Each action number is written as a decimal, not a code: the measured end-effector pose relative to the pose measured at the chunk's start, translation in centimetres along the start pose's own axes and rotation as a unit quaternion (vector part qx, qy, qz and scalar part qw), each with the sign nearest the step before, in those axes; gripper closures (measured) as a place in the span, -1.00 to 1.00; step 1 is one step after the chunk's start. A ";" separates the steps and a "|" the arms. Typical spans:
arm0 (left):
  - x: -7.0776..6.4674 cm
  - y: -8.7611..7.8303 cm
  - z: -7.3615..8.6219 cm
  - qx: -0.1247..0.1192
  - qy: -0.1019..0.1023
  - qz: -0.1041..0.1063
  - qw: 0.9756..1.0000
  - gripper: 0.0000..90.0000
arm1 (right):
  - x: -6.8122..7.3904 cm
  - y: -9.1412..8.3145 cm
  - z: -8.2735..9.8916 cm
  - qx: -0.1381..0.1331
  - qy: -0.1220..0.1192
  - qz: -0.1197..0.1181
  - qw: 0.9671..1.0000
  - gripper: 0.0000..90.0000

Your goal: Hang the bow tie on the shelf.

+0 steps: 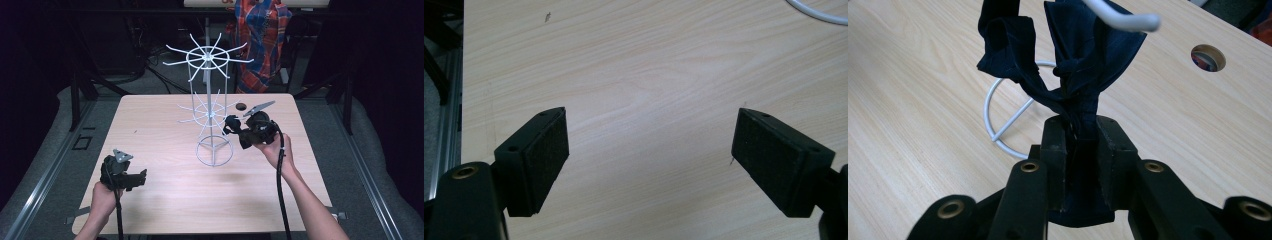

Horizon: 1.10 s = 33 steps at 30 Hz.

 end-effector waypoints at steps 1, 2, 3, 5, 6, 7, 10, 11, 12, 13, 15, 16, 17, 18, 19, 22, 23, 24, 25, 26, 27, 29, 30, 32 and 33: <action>0.0 0.0 0.0 0.000 0.000 0.000 1.000 -0.65 | 0.1 0.1 0.0 0.002 0.001 0.001 1.000 0.68; 0.0 0.0 0.0 0.000 0.000 0.000 1.000 -0.65 | 0.1 0.3 -0.1 0.006 -0.004 0.001 1.000 0.68; 0.0 0.0 0.0 0.000 0.000 0.000 1.000 -0.65 | 0.2 0.4 0.0 0.003 0.000 0.002 1.000 0.68; 0.1 0.0 0.0 0.000 0.000 0.000 1.000 -0.65 | 0.1 0.7 -0.1 0.005 -0.002 0.005 1.000 0.68; 0.1 0.0 0.0 0.000 0.000 0.000 1.000 -0.65 | 0.2 0.9 0.0 0.004 0.000 0.003 1.000 0.68; 0.1 0.0 0.0 0.001 0.000 0.000 1.000 -0.65 | 0.1 0.9 -0.1 0.009 -0.005 0.009 1.000 0.68; 0.0 0.0 0.0 0.001 0.000 0.000 1.000 -0.65 | 0.1 1.2 0.0 0.012 -0.004 0.012 1.000 0.67; 0.0 0.0 0.0 0.001 0.000 0.000 1.000 -0.65 | 0.1 1.4 0.1 0.009 -0.001 0.005 1.000 0.67; 0.0 0.0 0.0 0.000 0.000 0.000 1.000 -0.65 | 0.1 1.5 0.1 0.011 0.001 0.005 1.000 0.67; 0.0 0.0 0.0 0.000 0.000 0.000 1.000 -0.65 | 0.0 1.6 0.2 0.011 -0.002 0.008 1.000 0.67; 0.0 0.0 0.0 0.000 0.000 0.000 1.000 -0.65 | 0.0 1.7 0.3 0.014 -0.001 0.008 1.000 0.67; 0.0 0.0 0.0 0.000 0.000 0.001 1.000 -0.65 | 0.0 1.8 0.3 0.013 0.002 0.009 1.000 0.67; 0.0 0.0 0.0 0.000 0.000 0.001 1.000 -0.65 | 0.0 1.8 0.3 0.014 0.002 0.008 1.000 0.66; 0.0 0.0 0.0 0.001 -0.001 0.001 1.000 -0.65 | 0.0 1.9 0.3 0.015 0.001 0.008 1.000 0.66; 0.0 0.0 0.0 0.000 -0.001 0.000 1.000 -0.65 | 0.0 1.9 0.3 0.014 -0.001 0.009 1.000 0.66; 0.0 0.0 0.0 0.000 0.000 0.000 1.000 -0.65 | -0.1 1.9 0.4 0.015 -0.003 0.010 1.000 0.65; 0.0 0.0 0.0 0.000 0.000 0.000 1.000 -0.65 | -0.1 1.9 0.4 0.015 0.003 0.007 1.000 0.65; 0.0 0.0 0.0 0.000 0.000 0.000 1.000 -0.65 | -0.1 2.0 0.4 0.015 0.003 0.008 1.000 0.64; 0.0 0.0 0.0 0.000 0.000 0.000 1.000 -0.65 | -0.2 1.9 0.4 0.016 0.002 0.008 1.000 0.64; 0.0 0.0 0.0 0.000 0.000 0.000 1.000 -0.65 | -0.2 1.9 0.4 0.016 0.002 0.008 1.000 0.64; 0.0 0.0 0.0 0.000 0.000 0.001 1.000 -0.66 | -0.3 1.9 0.4 0.018 0.002 0.007 1.000 0.63; 0.0 0.0 0.0 0.000 0.000 0.000 1.000 -0.65 | -0.3 1.9 0.5 0.015 0.004 0.006 1.000 0.63; 0.0 0.0 0.0 0.000 0.000 0.000 1.000 -0.65 | -0.3 1.9 0.5 0.017 0.003 0.005 1.000 0.63; 0.0 0.0 0.0 0.000 0.000 0.000 1.000 -0.65 | -0.3 2.0 0.5 0.016 0.004 0.004 1.000 0.62; 0.0 0.0 0.0 -0.001 0.000 0.000 1.000 -0.65 | -0.3 2.0 0.5 0.017 0.004 0.004 1.000 0.61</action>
Point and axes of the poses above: each handheld gripper's, and its own axes: y roughly forward along the jaws, z roughly out of its underside, x roughly to its left, the point moved 1 cm from there along y, roughly forward along the jaws, and after that the axes turned 15 degrees about y, right-handed, at the moved point
